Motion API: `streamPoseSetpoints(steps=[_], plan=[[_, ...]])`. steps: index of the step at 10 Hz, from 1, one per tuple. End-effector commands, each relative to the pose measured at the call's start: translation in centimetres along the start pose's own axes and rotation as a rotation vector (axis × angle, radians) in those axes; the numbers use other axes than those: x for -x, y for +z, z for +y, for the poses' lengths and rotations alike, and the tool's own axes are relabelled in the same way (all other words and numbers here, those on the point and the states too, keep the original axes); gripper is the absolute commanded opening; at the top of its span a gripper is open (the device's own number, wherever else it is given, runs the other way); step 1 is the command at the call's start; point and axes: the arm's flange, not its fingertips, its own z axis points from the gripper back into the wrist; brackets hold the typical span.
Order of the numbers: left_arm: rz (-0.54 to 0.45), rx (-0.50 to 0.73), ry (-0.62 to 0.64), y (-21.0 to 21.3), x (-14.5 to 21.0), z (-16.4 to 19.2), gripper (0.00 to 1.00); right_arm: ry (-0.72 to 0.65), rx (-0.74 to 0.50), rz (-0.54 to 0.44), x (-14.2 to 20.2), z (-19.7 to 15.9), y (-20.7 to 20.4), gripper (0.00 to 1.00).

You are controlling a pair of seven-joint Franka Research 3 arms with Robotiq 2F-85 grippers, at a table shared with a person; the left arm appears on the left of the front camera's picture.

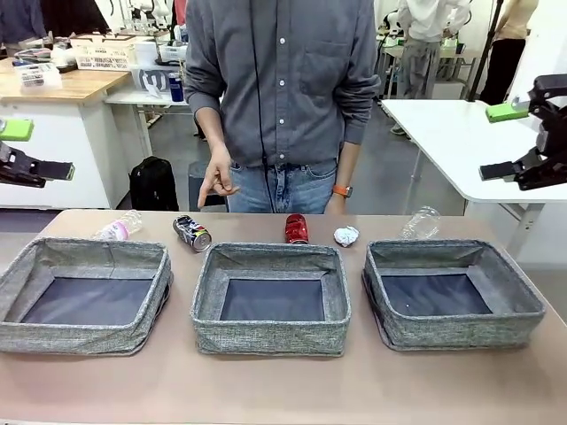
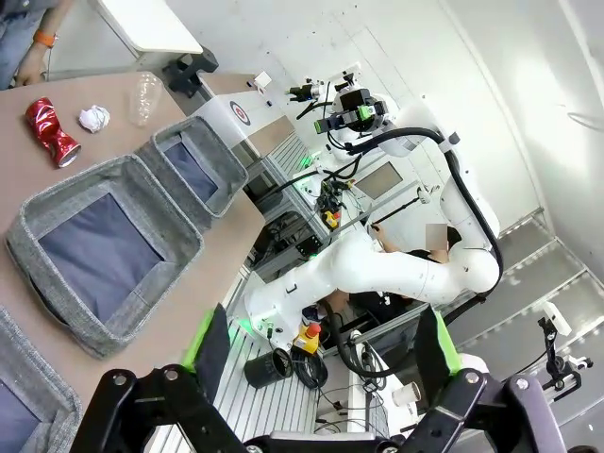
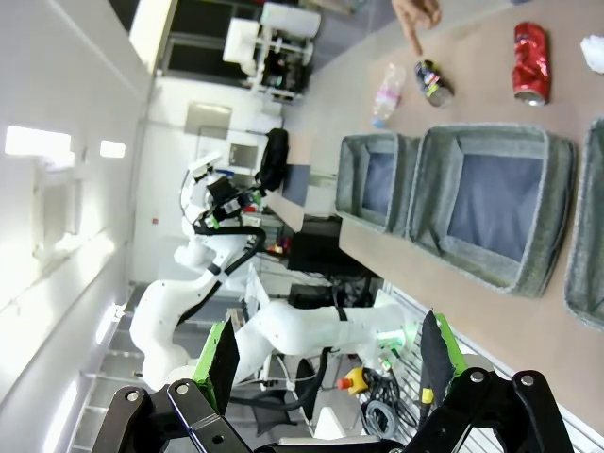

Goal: Sort the waste into the appropriate baskets.
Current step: Pick up the waste item pointed out by the person.

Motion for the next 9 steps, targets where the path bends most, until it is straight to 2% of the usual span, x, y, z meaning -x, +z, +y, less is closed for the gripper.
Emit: streamPoseSetpoints(steps=[1,2,5,7,8,9], plan=[[0.0,0.0,0.0,0.0,0.0,0.0,1.0,0.026,-0.021,-0.005,-0.4,0.1,-0.1,1.0],[-0.092,-0.163,0.118,-1.6,-1.8,0.0,1.0,0.026,-0.021,-0.005,-0.4,0.1,-0.1,1.0],[0.026,-0.397,0.523,-10.9,-9.3,4.0,1.0,0.026,-0.021,-0.005,-0.4,0.1,-0.1,1.0],[0.068,-0.508,0.711,-14.3,-10.7,7.5,1.0,0.026,-0.021,-0.005,-0.4,0.1,-0.1,1.0],[0.116,-0.442,0.629,-14.5,-10.8,7.7,1.0,0.026,-0.021,-0.005,-0.4,0.1,-0.1,1.0],[0.011,-0.521,0.582,-15.2,-8.9,6.2,1.0,0.026,-0.021,-0.005,-0.4,0.1,-0.1,1.0]])
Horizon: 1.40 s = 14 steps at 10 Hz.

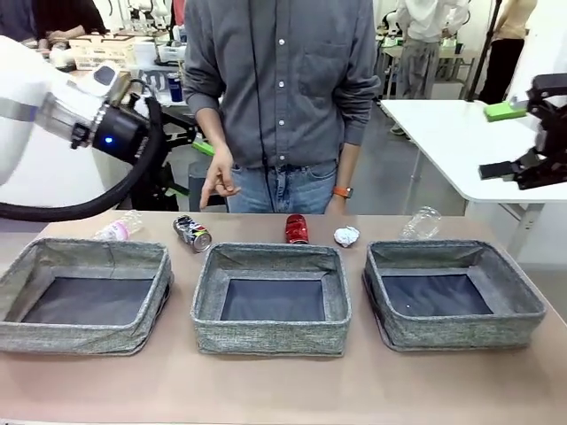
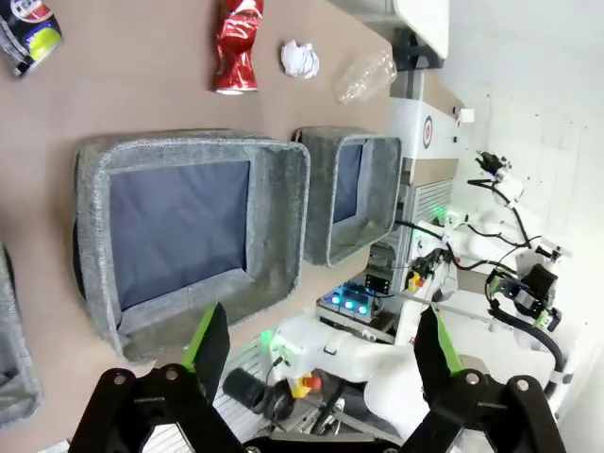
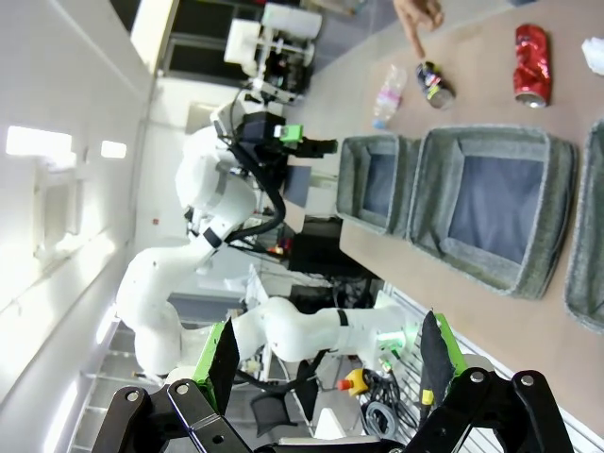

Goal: Sort the waste into the appropriate baskets.
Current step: Pick up the waste item pointed out by the person.

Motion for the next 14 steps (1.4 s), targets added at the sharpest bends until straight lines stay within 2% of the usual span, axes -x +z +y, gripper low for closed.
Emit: streamPoseSetpoints(steps=[1,2,3,4,5,6,10,11,12,13,14], plan=[[-0.063,0.011,-0.046,2.2,2.0,-0.4,1.0,0.025,-0.02,-0.003,-0.4,0.2,-0.1,1.0],[-0.063,0.011,-0.046,2.2,2.0,-0.4,1.0,0.025,-0.02,-0.003,-0.4,0.2,-0.1,1.0],[-0.016,0.008,-0.009,0.7,0.3,-0.3,1.0,0.025,-0.02,-0.003,-0.4,0.2,-0.1,1.0],[-0.214,-0.162,0.181,0.3,-1.0,0.2,1.0,0.025,-0.02,-0.003,-0.4,0.2,-0.1,1.0],[-0.203,-0.289,0.338,-0.6,-3.4,1.1,1.0,0.025,-0.02,-0.003,-0.4,0.2,-0.1,1.0],[-0.244,-0.406,0.437,-1.6,-5.5,1.7,1.0,0.025,-0.02,-0.003,-0.4,0.2,-0.1,1.0],[-0.047,-0.697,0.456,-6.1,-9.9,3.2,1.0,0.025,-0.02,-0.003,-0.4,0.2,-0.1,1.0],[-0.022,-0.74,0.378,-6.1,-10.9,3.6,1.0,0.025,-0.02,-0.003,-0.4,0.2,-0.1,1.0],[-0.154,-0.671,0.462,-6.7,-8.0,6.3,1.0,0.025,-0.02,-0.003,-0.4,0.2,-0.1,1.0],[-0.154,-0.671,0.462,-6.7,-8.0,6.3,1.0,0.025,-0.02,-0.003,-0.4,0.2,-0.1,1.0],[-0.078,-0.722,0.45,-7.0,-9.3,5.4,1.0,0.025,-0.02,-0.003,-0.4,0.2,-0.1,1.0]])
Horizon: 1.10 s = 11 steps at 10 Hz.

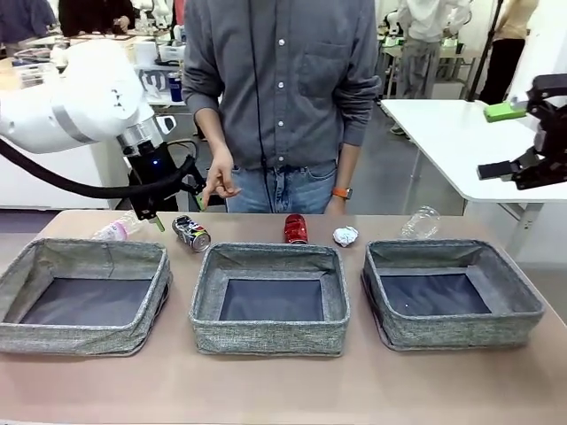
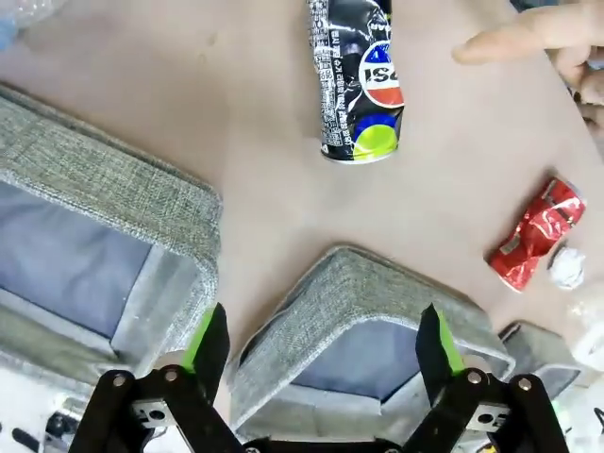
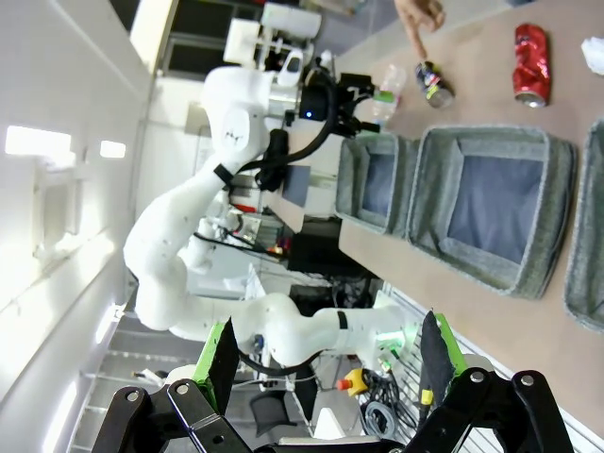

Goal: Sort the waste into the appropriate baskets.
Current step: Pick up the waste item pointed out by the person.

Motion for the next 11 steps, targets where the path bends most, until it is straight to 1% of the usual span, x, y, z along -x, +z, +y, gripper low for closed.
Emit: streamPoseSetpoints(steps=[1,2,3,4,6,8,10,11], plan=[[0.047,-0.061,0.049,-0.9,-0.8,-0.7,1.0,0.024,-0.021,-0.004,-0.4,0.2,-0.1,1.0],[0.012,-0.063,0.066,-1.5,-1.1,-1.0,1.0,0.024,-0.021,-0.004,-0.4,0.2,-0.1,1.0],[0.01,-0.063,0.064,-1.9,-1.2,-1.3,1.0,0.024,-0.021,-0.004,-0.4,0.2,-0.1,1.0],[0.019,-0.067,0.034,-2.4,-1.4,-1.6,1.0,0.024,-0.021,-0.004,-0.4,0.2,-0.1,1.0],[0.004,-0.123,0.064,-4.1,-2.0,-2.0,1.0,0.024,-0.021,-0.004,-0.4,0.2,-0.1,1.0],[-0.007,-0.128,0.066,-5.0,-2.5,-1.9,1.0,0.024,-0.021,-0.004,-0.4,0.2,-0.1,1.0],[-0.05,-0.095,0.031,-6.1,-3.6,-2.5,1.0,0.024,-0.021,-0.004,-0.4,0.2,-0.1,1.0],[-0.043,-0.094,0.032,-6.7,-4.2,-2.9,1.0,0.024,-0.021,-0.004,-0.4,0.2,-0.1,1.0]])
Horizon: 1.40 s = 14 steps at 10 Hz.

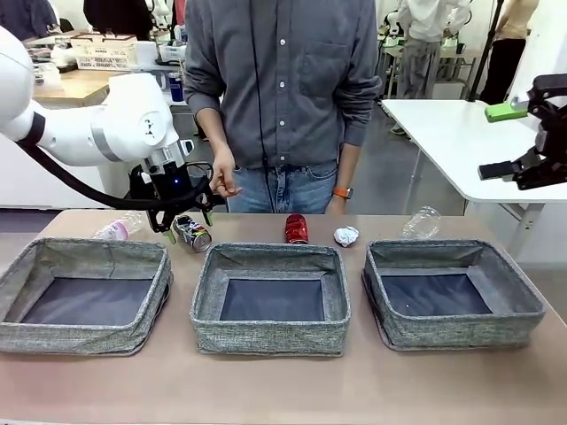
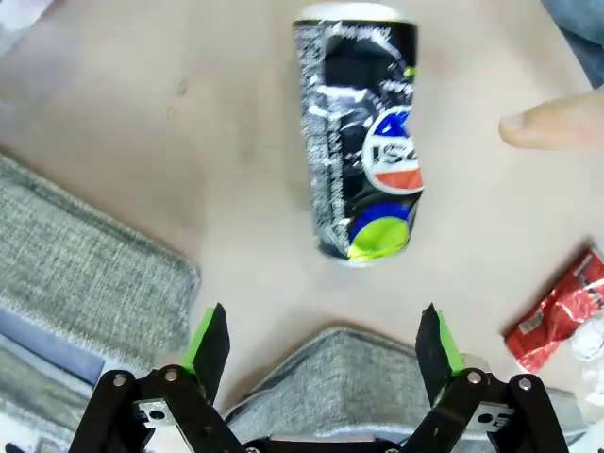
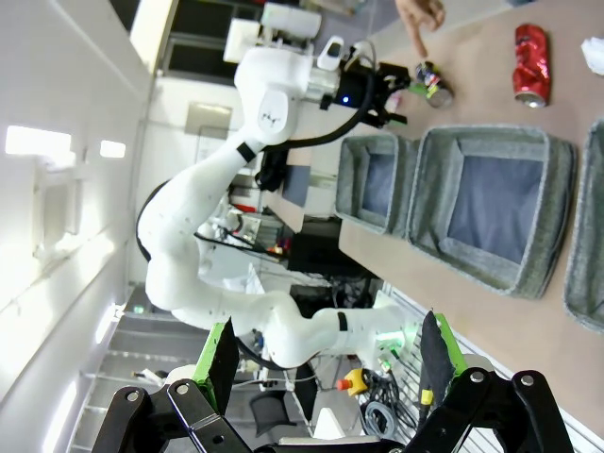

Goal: Sort the waste into the appropriate baskets.
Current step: Pick up the waste item pointed out by the person.

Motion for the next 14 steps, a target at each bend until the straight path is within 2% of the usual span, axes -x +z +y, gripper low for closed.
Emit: streamPoseSetpoints(steps=[1,3,4,5,11,12,13,14], plan=[[-0.024,-0.022,0.007,-0.8,-1.2,-0.9,1.0,0.024,-0.021,-0.004,-0.3,0.2,-0.1,1.0],[-0.051,-0.019,0.033,-1.8,-2.2,-1.1,1.0,0.024,-0.021,-0.004,-0.3,0.2,-0.1,1.0],[-0.06,0.019,0.012,-2.2,-2.5,-1.2,1.0,0.024,-0.021,-0.004,-0.3,0.2,-0.1,1.0],[-0.114,0.022,0.024,-2.6,-2.9,-1.4,1.0,0.024,-0.021,-0.004,-0.3,0.2,-0.1,1.0],[-0.115,-0.019,0.053,-4.1,-3.5,-1.5,1.0,0.024,-0.021,-0.004,-0.3,0.2,-0.1,1.0],[-0.118,-0.018,0.057,-4.2,-3.5,-1.5,0.87,0.024,-0.021,-0.004,-0.3,0.2,-0.1,1.0],[-0.125,-0.026,0.058,-4.2,-3.6,-1.4,0.43,0.024,-0.021,-0.004,-0.3,0.2,-0.1,1.0],[-0.127,-0.026,0.056,-4.3,-3.6,-1.3,0.29,0.024,-0.021,-0.004,-0.3,0.2,-0.1,1.0]])
